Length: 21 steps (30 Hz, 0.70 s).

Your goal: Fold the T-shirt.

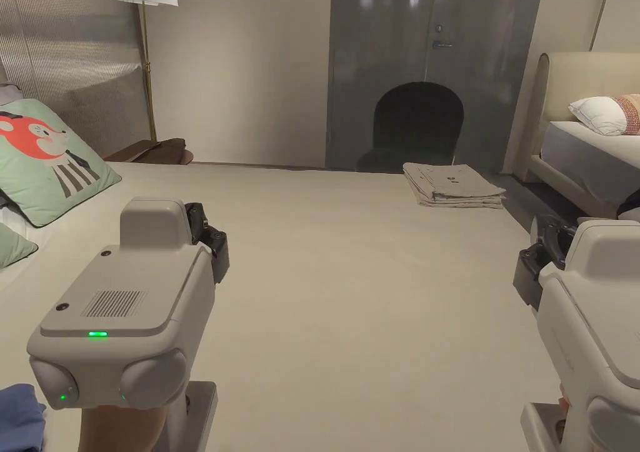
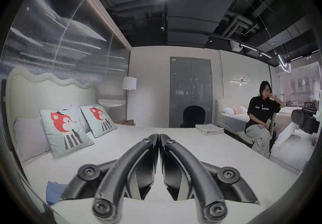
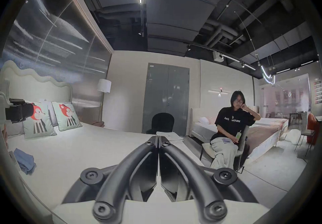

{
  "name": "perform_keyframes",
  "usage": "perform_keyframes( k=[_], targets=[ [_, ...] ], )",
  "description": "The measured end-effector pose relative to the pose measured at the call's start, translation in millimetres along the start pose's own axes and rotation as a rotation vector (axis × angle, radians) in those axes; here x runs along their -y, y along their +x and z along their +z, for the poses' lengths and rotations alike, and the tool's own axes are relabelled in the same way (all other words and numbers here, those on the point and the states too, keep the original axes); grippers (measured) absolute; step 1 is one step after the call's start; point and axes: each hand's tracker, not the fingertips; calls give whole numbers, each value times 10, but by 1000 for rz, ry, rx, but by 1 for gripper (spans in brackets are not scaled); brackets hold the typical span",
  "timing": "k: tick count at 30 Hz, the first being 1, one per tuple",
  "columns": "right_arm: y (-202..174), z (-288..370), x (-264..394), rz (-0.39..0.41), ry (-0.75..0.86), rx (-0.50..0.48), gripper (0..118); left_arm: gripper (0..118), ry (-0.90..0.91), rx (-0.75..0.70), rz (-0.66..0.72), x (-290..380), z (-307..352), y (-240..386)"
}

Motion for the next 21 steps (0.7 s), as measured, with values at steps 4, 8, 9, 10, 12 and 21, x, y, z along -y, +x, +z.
perform_keyframes(
  k=[4, 8, 9, 10, 12, 21],
  targets=[
    [-8, -1, 7, -3, -3, -5, 0, 1, -5, 1, -8, 9, 3, 7],
    [-11, -6, 32, -2, -8, -15, 0, 1, -6, 3, -6, 18, 28, 16],
    [-20, 17, 15, 2, -9, -16, 0, 11, -7, 4, -6, 19, 30, 14],
    [-22, 22, 18, 4, -9, -20, 0, 26, -9, 6, -6, 21, 29, 10],
    [-25, 16, 31, 9, -10, -23, 7, 68, -13, 12, -5, 28, 37, 11],
    [-18, 52, -14, -1, -15, -12, 116, 110, 8, 10, 2, 23, 100, -27]
  ],
)
